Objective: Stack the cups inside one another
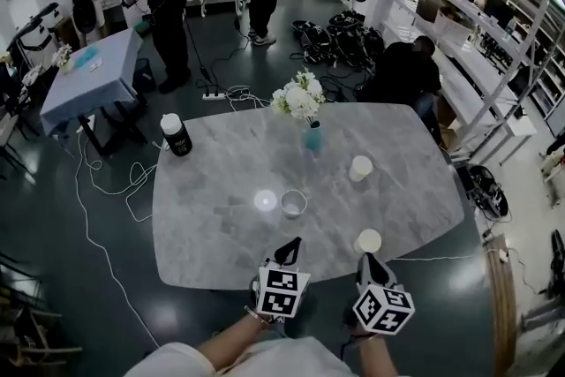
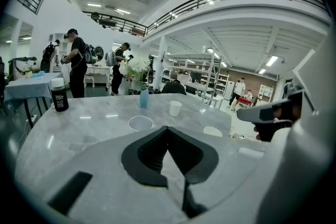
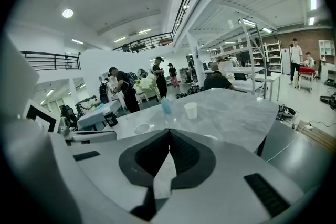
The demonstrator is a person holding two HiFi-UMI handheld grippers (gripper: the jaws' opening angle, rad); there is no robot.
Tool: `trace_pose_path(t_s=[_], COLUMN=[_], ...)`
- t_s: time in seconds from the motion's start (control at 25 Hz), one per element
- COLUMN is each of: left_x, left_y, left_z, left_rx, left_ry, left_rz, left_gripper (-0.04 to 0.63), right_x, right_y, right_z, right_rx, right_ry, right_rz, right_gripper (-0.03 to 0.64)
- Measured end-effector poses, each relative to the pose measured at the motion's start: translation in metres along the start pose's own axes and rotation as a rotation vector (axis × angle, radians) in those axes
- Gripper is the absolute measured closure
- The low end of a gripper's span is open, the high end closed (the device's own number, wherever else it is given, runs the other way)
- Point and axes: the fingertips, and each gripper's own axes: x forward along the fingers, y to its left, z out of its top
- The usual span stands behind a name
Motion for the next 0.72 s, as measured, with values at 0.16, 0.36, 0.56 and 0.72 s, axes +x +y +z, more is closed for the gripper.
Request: trace_pose_path(t_s=[0.16,0.36,0.56,0.72], left_x=[0.0,-0.001,0.002,0.002], left_y=[0.008,0.015,0.016,0.015], left_z=[-0.002,0.002,0.016,0.024], left_rx=[-0.02,-0.038,-0.053,-0.089], left_ry=[0.002,-0.005,-0.023,-0.037], left_rz=[0.023,0.062,0.126,0.198], left_gripper=[0.601,0.601,0.601,0.601], right_x=[0.01,0.027,0.045,0.06], right_y=[0.005,0.015,0.01,0.01], right_z=[-0.002,0.002,0.018,0.031], right_rx=[-0.015,-0.012,-0.032,-0.062], right_ry=[0.026,0.038,0.037,0.048], right_rz=[0.021,0.074,0.132,0.208], right_gripper=[0.609,0.609,0.609,0.609])
